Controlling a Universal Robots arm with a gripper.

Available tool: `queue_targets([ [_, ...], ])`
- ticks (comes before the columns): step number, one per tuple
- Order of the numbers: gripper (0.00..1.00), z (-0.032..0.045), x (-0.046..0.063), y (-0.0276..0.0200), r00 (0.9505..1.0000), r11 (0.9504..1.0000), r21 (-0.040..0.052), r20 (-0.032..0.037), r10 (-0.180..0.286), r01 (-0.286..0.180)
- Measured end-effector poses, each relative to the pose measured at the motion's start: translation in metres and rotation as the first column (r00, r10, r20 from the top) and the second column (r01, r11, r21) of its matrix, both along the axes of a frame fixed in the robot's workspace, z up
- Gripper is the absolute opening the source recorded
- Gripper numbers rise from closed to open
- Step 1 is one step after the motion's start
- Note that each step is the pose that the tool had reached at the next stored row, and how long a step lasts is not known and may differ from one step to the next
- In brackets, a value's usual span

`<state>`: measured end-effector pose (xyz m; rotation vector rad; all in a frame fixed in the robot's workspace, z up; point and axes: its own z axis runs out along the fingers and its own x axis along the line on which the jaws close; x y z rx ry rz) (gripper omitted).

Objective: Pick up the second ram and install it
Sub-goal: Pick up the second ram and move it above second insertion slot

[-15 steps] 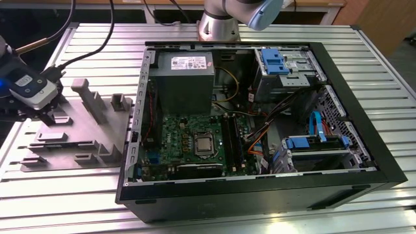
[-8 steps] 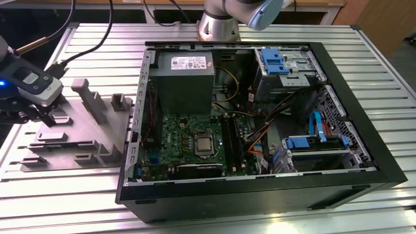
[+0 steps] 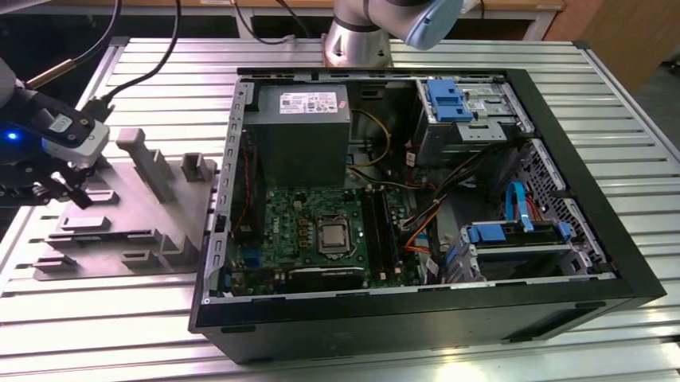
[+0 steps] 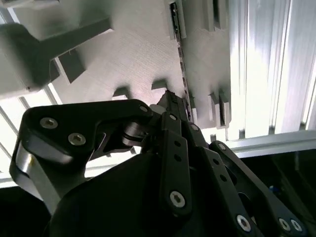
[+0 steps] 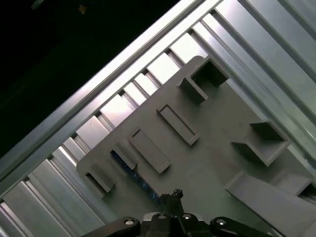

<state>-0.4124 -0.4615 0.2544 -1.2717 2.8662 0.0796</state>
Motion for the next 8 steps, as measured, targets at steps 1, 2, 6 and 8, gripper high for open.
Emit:
queue_targets([
  [1,0.10,-0.0005,0.0000,0.0000,0.9998,0.9998,0.0000,0.0000,0.019,-0.019],
  [2,0.10,-0.0010,0.0000,0.0000,0.9993,0.9993,0.0000,0.0000,0.037,-0.037],
  [6,0.10,-0.0029,0.0000,0.0000,0.9941,0.9941,0.0000,0.0001,0.109,-0.109],
  [8,0.10,-0.0039,0.0000,0.0000,0.9893,0.9893,0.0000,0.0000,0.146,-0.146],
])
